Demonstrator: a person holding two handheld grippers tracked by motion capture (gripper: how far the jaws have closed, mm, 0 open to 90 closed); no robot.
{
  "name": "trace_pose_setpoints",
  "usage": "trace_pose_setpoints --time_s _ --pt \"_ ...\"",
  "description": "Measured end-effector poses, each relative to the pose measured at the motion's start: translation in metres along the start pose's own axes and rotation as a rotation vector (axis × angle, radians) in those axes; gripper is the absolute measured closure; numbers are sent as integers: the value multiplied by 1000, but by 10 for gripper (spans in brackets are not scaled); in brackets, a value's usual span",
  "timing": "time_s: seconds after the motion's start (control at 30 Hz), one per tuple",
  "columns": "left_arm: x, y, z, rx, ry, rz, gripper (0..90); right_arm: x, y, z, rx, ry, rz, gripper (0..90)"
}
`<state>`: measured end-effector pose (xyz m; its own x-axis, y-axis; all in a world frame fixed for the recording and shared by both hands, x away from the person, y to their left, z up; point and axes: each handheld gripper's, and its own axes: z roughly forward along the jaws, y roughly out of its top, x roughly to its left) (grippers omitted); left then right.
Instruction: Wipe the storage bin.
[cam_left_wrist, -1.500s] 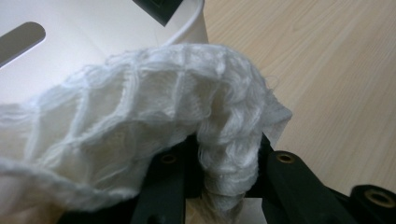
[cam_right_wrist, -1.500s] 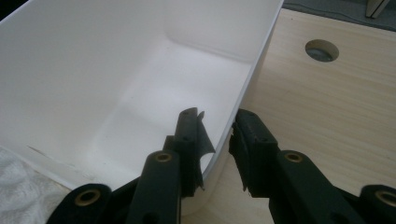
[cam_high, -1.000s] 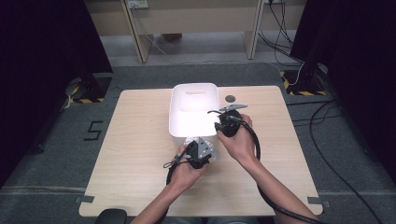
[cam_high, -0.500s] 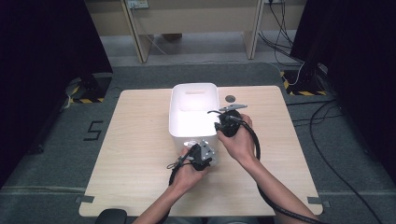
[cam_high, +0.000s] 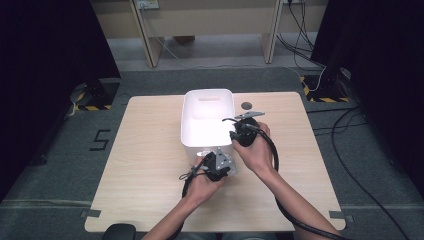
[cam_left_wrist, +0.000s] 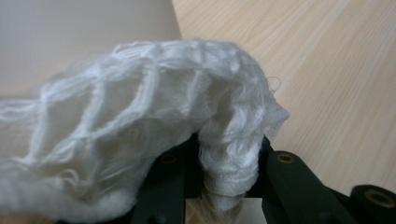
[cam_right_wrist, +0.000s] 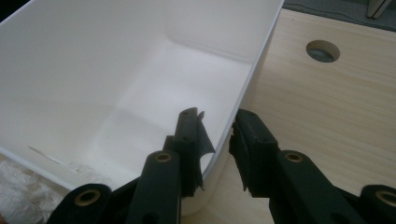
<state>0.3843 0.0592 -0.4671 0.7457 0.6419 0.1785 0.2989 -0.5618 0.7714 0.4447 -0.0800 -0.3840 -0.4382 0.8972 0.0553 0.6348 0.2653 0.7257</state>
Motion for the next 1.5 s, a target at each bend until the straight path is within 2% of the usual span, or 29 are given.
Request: trace_pose_setpoints --time_s 0.2,0.5,0.67,0.87,1.2,1.33,1.5 --pt "1 11 -9 -49 -12 -5 749 0 0 0 0 2 2 717" --pt "-1 29 -20 -95 5 31 748 -1 0 0 1 7 5 715" --pt "-3 33 -20 -113 13 47 748 -2 0 0 2 11 6 714" --pt "-2 31 -14 -114 7 59 748 -2 1 1 3 15 13 713" --pt "-4 24 -1 -91 -9 79 748 -4 1 1 -3 22 11 712" --pt "-6 20 6 -70 -13 94 748 -4 1 1 -3 23 12 712" --pt "-8 12 16 -42 -24 92 747 -4 1 2 -5 24 11 712"
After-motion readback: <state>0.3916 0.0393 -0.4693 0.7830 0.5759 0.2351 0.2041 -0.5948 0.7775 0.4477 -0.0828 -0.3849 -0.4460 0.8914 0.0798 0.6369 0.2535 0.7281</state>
